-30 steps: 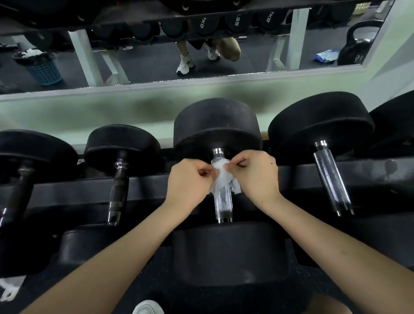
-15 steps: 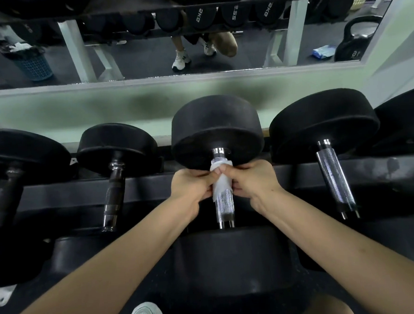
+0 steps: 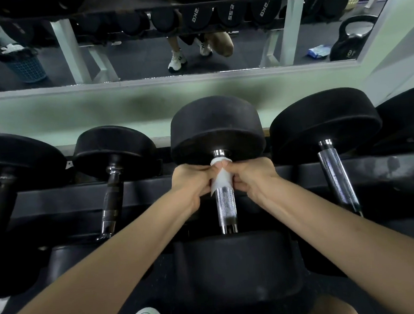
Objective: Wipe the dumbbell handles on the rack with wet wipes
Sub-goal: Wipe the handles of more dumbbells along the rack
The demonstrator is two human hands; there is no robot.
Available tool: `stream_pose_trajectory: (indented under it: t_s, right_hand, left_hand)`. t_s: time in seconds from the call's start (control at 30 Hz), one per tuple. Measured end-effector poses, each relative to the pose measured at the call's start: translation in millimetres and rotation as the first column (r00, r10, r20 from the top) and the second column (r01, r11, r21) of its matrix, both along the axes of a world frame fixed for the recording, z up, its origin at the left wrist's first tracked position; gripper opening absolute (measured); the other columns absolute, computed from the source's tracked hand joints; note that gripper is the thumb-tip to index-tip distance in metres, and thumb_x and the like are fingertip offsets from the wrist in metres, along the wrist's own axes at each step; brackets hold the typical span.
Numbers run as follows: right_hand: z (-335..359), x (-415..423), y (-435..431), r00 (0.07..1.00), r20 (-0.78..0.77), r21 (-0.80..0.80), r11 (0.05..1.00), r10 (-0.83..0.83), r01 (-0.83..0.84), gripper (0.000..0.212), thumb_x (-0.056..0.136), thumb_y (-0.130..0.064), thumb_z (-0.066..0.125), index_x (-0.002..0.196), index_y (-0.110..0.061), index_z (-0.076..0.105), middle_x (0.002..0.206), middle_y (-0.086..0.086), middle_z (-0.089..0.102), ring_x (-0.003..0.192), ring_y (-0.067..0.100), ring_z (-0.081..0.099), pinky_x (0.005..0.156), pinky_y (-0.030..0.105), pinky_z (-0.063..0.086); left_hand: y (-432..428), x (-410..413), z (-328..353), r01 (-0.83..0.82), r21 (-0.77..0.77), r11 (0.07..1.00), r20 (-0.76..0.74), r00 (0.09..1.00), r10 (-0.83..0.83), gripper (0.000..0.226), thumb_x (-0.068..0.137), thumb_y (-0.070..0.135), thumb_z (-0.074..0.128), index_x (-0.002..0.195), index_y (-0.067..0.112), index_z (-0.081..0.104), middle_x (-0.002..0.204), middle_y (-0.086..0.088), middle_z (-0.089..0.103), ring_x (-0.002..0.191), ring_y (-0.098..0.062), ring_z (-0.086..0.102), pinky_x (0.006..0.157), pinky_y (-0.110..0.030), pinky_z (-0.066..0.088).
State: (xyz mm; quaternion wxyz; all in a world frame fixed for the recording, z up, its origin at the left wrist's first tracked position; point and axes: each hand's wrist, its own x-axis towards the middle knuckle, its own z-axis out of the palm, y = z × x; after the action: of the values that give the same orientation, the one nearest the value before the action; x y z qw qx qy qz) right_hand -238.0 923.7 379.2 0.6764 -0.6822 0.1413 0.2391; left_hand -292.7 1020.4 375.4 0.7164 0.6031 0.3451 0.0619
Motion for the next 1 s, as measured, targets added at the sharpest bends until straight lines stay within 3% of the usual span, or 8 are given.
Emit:
stream_pose_trajectory:
  t_s: [0.1,0.2,0.3,0.43,0.6,0.73,0.9,1.0]
  right_hand:
    - [9,11,6,0.999,-0.025,0.028,0.999,-0.025,0.026,0.033,0.068,-0.009,0.083,0.091,0.007,0.068,0.086,0.019,0.07,0.075,0.029,0.07,0.07,0.041,0.06]
    - [14,0,-2,0.998,0.002,0.052,0.997,0.058,-0.058,0.019,0.076,-0.005,0.076,0.089,0.006,0.066,0.083,0.016,0.066,0.063,0.019,0.064,0.051,0.023,0.056]
    - [12,-14,-17,0.987,-0.003,0.02,0.987,0.16,-0.16,0.013,0.077,0.0,0.074,0.083,-0.001,0.062,0.091,0.019,0.068,0.064,0.018,0.064,0.047,0.022,0.055]
    - [11,-27,-35,0.952,-0.023,-0.109,0.946,0.304,-0.304,0.021,0.076,0.002,0.074,0.073,-0.006,0.054,0.065,0.009,0.063,0.048,0.011,0.061,0.042,0.02,0.053]
    - [9,-34,-43,0.876,-0.023,-0.321,0.827,0.481,-0.462,0.025,0.067,-0.001,0.082,0.064,-0.006,0.058,0.05,0.005,0.06,0.044,0.012,0.056,0.053,0.023,0.048]
    - [32,-35,-47,0.849,0.045,-0.375,0.797,0.526,-0.474,0.024,0.07,0.004,0.078,0.065,-0.007,0.057,0.045,0.003,0.059,0.033,0.007,0.054,0.039,0.02,0.048]
    - [84,-44,-42,0.722,0.41,-0.382,0.824,0.557,-0.419,0.019,0.069,0.001,0.079,0.074,-0.003,0.061,0.082,0.02,0.067,0.067,0.026,0.069,0.064,0.038,0.061]
    - [98,-59,-26,0.655,0.517,-0.365,0.834,0.551,-0.413,0.02,0.068,-0.006,0.081,0.071,-0.01,0.062,0.077,0.015,0.069,0.069,0.03,0.068,0.067,0.041,0.059]
  left_hand:
    - [3,9,8,-0.036,-0.014,0.999,0.012,0.999,0.036,0.034,0.077,0.016,0.076,0.101,-0.007,0.068,0.097,-0.02,0.069,0.074,-0.023,0.067,0.062,-0.025,0.058]
    - [4,1,9,0.047,0.008,0.999,0.004,0.999,-0.047,0.038,0.078,0.017,0.075,0.106,-0.008,0.066,0.1,-0.022,0.069,0.07,-0.018,0.067,0.054,-0.02,0.056]
    - [5,-16,5,0.182,0.044,0.982,-0.065,0.982,-0.179,0.041,0.078,0.02,0.074,0.109,-0.005,0.065,0.099,-0.017,0.071,0.075,-0.015,0.068,0.061,-0.019,0.057]
    - [7,-36,0,0.366,0.069,0.928,-0.172,0.921,-0.35,0.042,0.076,0.02,0.076,0.109,-0.004,0.066,0.095,-0.013,0.072,0.078,-0.013,0.07,0.062,-0.016,0.056]
    - [3,-55,14,0.53,0.157,0.833,-0.306,0.828,-0.469,0.024,0.077,0.014,0.076,0.093,-0.003,0.07,0.037,0.009,0.05,0.029,0.001,0.039,0.035,-0.009,0.031]
    - [3,-63,33,0.363,0.129,0.923,-0.205,0.92,-0.333,0.009,0.077,-0.004,0.071,0.083,-0.002,0.065,0.051,-0.002,0.062,0.039,-0.004,0.058,0.042,-0.013,0.048]
    - [21,-85,64,0.148,0.248,0.957,0.027,0.987,-0.16,0.009,0.075,-0.003,0.073,0.082,0.0,0.068,0.072,-0.006,0.067,0.059,-0.01,0.064,0.057,-0.019,0.055]
    - [34,-100,80,0.06,0.27,0.961,0.094,0.992,-0.088,0.013,0.076,-0.002,0.073,0.086,0.006,0.069,0.071,-0.004,0.066,0.063,-0.011,0.063,0.057,-0.018,0.054]
